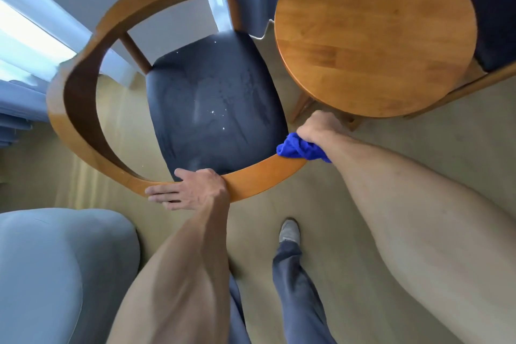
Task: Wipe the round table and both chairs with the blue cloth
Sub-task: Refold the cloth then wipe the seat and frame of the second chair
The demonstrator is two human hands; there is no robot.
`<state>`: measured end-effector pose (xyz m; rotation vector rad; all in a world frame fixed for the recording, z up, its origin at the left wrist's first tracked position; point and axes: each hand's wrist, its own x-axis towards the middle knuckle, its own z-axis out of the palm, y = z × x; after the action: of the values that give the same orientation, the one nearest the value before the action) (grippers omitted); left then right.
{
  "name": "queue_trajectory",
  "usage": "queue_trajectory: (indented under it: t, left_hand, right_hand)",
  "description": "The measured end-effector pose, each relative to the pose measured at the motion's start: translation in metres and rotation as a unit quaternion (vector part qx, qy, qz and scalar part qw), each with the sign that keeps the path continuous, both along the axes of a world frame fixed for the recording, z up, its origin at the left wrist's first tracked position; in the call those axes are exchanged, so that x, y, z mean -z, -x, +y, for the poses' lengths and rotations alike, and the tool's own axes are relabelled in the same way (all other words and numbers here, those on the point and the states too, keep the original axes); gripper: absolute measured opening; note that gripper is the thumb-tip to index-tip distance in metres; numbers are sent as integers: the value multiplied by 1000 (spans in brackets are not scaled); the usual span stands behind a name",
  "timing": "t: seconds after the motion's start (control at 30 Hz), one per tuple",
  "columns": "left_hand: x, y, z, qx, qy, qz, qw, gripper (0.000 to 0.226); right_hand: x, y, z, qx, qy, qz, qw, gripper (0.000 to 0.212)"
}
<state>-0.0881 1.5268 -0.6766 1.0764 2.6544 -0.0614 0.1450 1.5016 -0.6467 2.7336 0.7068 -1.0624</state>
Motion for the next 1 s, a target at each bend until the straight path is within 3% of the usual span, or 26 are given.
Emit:
queue_trajectory:
  t: [0.1,0.17,0.3,0.47,0.57,0.63,0.7,0.83,1.0]
  left_hand:
    - [1,2,6,165,5,5,986,31]
    - [-5,-8,20,222,2,-38,974,30]
    - [-9,-22,56,176,41,-131,975,28]
    - [25,-19,95,224,80,-153,959,26]
    - [56,-12,123,256,97,-134,953,30]
    - [78,-2,148,225,106,-120,961,39]
    - [96,13,170,162,107,-108,975,47]
    - [130,51,218,6,91,-84,992,43]
    - [157,83,242,97,110,-129,981,39]
  right_hand:
    - [3,-17,-9,78,-13,57,995,19]
    - [9,-18,-1,106,-52,63,991,19]
    - [26,7,50,46,-130,52,989,35]
    - [61,61,105,-132,-227,92,961,29]
    - [106,82,113,-264,-146,85,950,61]
    - [134,89,116,-314,-94,65,943,88]
    - [155,91,116,-352,-86,16,932,97]
    - [184,86,128,-376,-165,-77,909,85]
    - [192,84,166,-274,-250,-153,916,73]
